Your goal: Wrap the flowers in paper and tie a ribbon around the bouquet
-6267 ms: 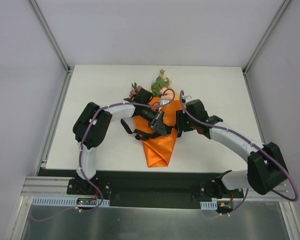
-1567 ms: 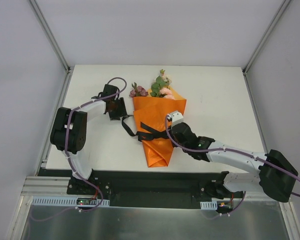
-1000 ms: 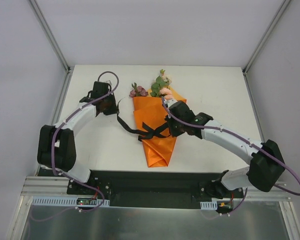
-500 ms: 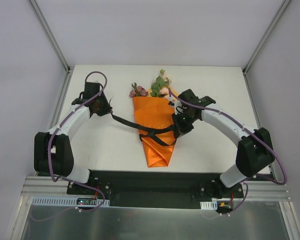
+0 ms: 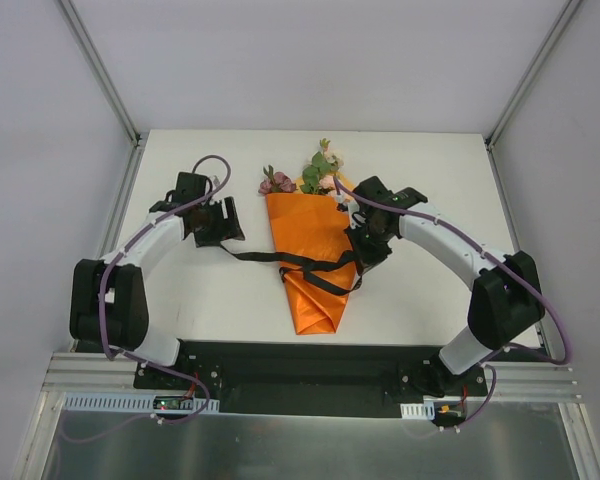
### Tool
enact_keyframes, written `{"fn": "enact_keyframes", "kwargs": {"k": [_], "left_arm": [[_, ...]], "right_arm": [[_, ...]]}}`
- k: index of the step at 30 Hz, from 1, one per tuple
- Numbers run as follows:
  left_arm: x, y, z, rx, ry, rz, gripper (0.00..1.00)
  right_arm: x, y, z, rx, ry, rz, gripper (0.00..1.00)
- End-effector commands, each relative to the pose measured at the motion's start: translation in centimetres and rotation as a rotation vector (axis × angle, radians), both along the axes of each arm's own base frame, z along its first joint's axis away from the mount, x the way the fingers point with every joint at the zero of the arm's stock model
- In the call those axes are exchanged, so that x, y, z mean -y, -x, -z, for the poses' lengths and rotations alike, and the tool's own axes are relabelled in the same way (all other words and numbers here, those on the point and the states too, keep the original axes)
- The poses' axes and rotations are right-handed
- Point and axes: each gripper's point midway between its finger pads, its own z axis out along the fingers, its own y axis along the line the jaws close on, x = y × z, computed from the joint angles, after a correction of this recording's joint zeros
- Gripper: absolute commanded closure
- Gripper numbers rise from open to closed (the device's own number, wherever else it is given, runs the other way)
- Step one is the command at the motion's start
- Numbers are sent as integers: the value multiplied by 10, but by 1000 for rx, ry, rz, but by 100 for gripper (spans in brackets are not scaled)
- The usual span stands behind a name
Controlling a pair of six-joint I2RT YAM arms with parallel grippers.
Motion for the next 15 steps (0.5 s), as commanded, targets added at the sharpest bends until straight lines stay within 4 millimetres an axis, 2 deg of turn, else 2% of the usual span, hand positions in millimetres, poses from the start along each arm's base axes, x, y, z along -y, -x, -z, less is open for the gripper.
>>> {"fn": "enact_keyframes", "kwargs": {"k": [1, 2, 3, 4, 6, 10, 15], "left_arm": [[44, 13, -44, 209, 28, 384, 29], [51, 15, -46, 237, 4, 450, 28], [57, 17, -46, 299, -52, 594, 28], [80, 33, -46, 343, -84, 741, 28], [88, 39, -35, 435, -216, 962, 23], [90, 41, -14, 460, -301, 1141, 21], [87, 41, 0, 479, -347, 1273, 18]], "right_arm": [[-12, -7, -8, 21, -45, -60, 100], [-12, -7, -8, 20, -48, -66, 100], [-13, -9, -10, 27, -52, -71, 100], [-13, -10, -10, 26, -55, -76, 100], [-16, -10, -11, 29, -64, -82, 100], [-19, -7, -11, 25, -90, -85, 100], [-15, -4, -15, 52, -102, -84, 100]]}}
